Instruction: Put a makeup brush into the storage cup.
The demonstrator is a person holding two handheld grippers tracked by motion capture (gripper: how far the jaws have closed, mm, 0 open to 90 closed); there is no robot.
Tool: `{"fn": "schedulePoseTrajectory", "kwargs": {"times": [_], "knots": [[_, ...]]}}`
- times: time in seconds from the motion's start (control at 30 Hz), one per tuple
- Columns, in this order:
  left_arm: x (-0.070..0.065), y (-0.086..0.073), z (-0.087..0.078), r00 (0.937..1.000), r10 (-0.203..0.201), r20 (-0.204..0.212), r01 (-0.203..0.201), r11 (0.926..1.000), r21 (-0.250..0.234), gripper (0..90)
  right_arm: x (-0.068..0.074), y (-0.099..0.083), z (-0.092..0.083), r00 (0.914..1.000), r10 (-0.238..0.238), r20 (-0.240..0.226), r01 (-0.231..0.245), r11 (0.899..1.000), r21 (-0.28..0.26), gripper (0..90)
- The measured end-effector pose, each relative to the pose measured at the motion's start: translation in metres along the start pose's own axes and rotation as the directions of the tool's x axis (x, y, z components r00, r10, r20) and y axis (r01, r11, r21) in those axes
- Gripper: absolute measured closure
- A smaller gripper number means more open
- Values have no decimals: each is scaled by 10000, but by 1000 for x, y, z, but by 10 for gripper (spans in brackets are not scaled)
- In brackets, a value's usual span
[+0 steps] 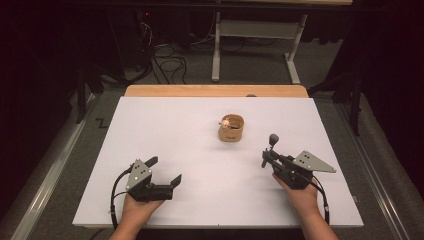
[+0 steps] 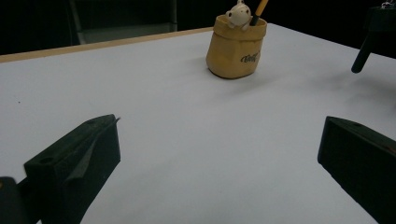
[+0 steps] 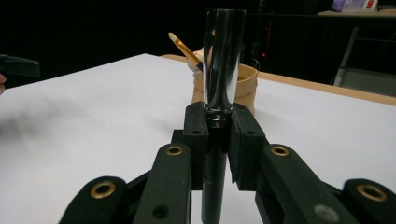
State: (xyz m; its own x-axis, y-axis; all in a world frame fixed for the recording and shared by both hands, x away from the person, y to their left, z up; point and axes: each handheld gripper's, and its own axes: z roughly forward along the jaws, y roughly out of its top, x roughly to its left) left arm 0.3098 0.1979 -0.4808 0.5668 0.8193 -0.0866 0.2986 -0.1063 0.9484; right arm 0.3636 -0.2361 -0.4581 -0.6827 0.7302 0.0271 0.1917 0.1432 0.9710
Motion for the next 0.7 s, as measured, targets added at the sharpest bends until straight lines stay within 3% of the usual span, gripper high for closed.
{"fn": "schedulePoseTrajectory", "kwargs": {"times": [0.37,0.7], "knots": [[3,1,-2,9999,-113,76,114,9999,-63,3,-6,14,22,9996,245,128,-244,9997,-75,801],[1,0,0,9996,53,262,-56,9999,88,3,-12,29,46,9991,402,113,-401,9991,-100,801]]}}
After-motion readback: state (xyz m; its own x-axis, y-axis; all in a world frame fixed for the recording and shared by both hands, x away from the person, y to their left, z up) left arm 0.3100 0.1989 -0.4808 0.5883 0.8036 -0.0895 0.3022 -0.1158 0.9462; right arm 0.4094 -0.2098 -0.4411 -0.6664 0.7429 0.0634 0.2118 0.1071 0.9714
